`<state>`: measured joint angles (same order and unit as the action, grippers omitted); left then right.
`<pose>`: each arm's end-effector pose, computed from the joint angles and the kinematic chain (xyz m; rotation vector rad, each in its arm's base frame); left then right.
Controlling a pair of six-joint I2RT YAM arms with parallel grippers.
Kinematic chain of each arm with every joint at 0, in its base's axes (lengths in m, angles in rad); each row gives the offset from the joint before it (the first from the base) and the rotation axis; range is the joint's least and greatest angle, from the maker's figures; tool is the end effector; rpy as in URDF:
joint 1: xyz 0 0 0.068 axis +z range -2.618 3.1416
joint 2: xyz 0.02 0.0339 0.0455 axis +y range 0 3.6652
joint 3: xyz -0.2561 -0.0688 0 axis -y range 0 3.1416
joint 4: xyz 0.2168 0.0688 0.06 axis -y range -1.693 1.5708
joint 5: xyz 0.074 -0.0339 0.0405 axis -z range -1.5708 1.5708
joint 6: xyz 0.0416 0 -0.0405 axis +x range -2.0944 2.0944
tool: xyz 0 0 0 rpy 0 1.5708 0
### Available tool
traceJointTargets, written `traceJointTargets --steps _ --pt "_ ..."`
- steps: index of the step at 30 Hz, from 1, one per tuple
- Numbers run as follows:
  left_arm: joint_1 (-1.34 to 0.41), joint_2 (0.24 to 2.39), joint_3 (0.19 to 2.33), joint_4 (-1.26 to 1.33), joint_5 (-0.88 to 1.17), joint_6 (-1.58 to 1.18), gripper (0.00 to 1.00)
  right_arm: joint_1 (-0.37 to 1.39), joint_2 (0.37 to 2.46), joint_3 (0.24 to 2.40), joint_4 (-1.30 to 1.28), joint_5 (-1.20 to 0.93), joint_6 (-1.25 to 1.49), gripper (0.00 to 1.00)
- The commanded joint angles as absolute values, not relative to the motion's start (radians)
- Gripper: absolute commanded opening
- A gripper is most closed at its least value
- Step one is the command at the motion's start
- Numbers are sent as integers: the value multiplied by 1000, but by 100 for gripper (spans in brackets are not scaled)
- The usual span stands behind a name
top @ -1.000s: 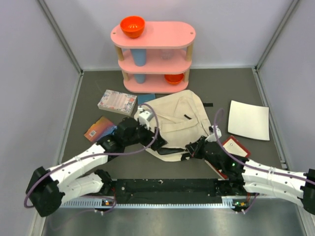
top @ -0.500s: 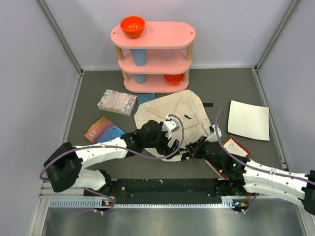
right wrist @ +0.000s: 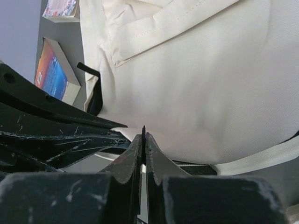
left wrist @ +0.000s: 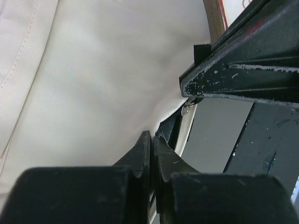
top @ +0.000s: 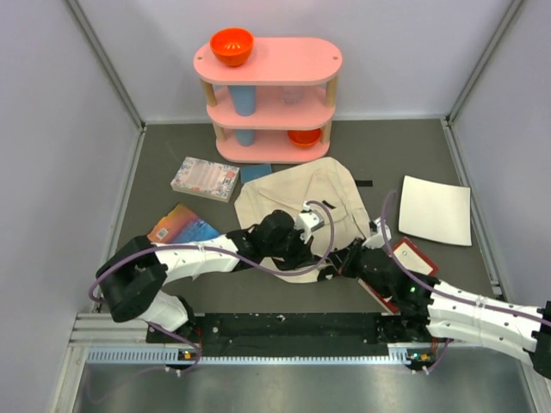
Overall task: Pack the student bag
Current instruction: Unzip the student bag at the center of the board.
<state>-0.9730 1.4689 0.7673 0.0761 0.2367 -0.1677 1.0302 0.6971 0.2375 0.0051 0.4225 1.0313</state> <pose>0.1557 -0.2461 0.2072 1.0387 2.0788 -0.8725 0.0893 0.1157 0.1864 0.2796 2.0798 0.8845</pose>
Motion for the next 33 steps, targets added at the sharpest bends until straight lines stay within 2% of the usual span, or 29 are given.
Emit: traceJointTargets --steps 1,16,27,33 --pt "-976 1447 727 158 224 -198 0 1022 646 261 -47 500 1046 0" --pt "-976 1232 482 178 88 -264 0 948 565 258 -130 538 1045 0" --pt "-974 950 339 161 -162 -333 0 887 551 245 -137 514 1034 0" --pt "-974 893 310 163 -161 -339 0 885 551 233 -121 491 1039 0"
